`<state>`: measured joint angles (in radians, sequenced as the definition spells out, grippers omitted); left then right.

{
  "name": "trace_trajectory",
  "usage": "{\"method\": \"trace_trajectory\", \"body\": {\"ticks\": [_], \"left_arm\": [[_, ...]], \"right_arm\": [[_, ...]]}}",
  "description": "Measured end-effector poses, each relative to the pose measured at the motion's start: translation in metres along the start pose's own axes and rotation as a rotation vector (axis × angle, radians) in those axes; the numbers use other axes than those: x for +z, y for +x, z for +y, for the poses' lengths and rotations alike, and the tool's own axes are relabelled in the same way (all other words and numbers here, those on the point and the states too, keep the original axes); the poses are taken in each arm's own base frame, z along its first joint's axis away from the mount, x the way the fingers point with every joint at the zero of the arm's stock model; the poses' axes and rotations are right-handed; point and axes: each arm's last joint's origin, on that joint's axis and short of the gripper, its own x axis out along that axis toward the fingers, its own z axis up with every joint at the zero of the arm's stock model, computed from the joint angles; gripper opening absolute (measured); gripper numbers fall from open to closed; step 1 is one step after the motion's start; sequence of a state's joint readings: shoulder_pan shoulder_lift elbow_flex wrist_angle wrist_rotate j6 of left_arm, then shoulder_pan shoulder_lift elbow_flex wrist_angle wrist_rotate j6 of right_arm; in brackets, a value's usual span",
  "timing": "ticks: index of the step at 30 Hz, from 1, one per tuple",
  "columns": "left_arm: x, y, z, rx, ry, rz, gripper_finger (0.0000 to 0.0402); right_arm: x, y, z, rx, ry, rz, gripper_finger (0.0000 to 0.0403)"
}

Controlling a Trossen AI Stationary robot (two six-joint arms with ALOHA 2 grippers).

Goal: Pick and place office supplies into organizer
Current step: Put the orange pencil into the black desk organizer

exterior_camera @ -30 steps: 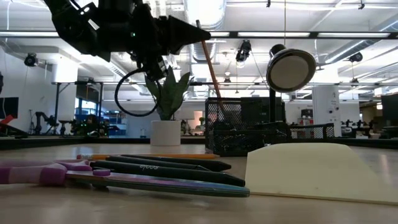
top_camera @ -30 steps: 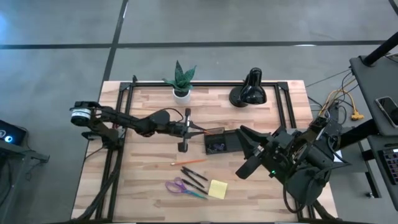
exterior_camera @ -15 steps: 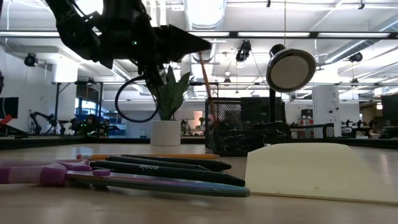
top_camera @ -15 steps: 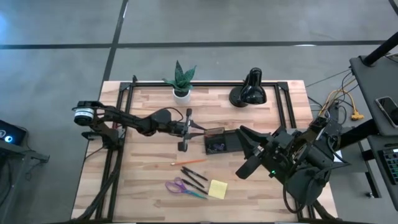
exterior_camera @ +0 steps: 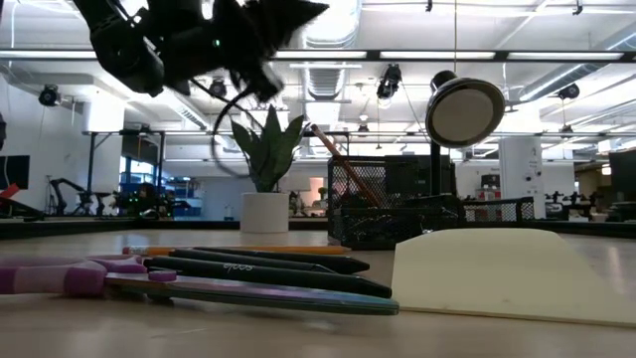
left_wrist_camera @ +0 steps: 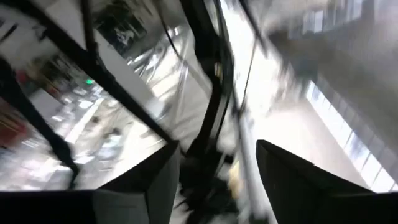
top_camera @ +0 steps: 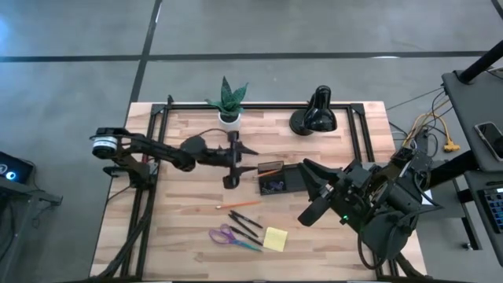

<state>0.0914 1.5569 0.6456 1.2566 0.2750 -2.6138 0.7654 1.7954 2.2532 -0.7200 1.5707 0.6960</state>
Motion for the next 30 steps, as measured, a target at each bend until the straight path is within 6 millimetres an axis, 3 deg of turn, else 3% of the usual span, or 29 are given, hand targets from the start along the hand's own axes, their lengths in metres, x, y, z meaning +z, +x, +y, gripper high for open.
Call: {"method": "trace_trajectory", "body": {"ticks": [6, 11, 16, 21, 27, 30], "left_arm": [[-0.018, -0.001, -0.003, -0.046, 0.686, 0.215, 0.0206], [-0.017, -0.001, -0.001, -0.073, 1.136, 0.201, 0.0206], [-0.012, 0.000, -0.005, -0.116, 1.237, 0.072, 0.0206], [-0.009, -0.002, -0.007, -0.071, 1.351, 0.092, 0.0206], [-0.022, -0.022, -0.002, 0.362, 1.484, 0.087, 0.0206], [-0.044, -0.038, -0.008, 0.560, 1.524, 0.002, 0.0206]], "right_arm": [[0.000, 0.000, 0.000, 0.000, -0.001, 0.000, 0.0068], [0.000, 0.000, 0.000, 0.000, 0.000, 0.000, 0.0075], [0.000, 0.000, 0.000, 0.000, 0.000, 0.000, 0.0079], [0.000, 0.000, 0.000, 0.000, 0.000, 0.000, 0.0074], [0.000, 0.000, 0.000, 0.000, 0.000, 0.000, 0.0068], [0.000, 0.000, 0.000, 0.000, 0.000, 0.000, 0.0070]]}}
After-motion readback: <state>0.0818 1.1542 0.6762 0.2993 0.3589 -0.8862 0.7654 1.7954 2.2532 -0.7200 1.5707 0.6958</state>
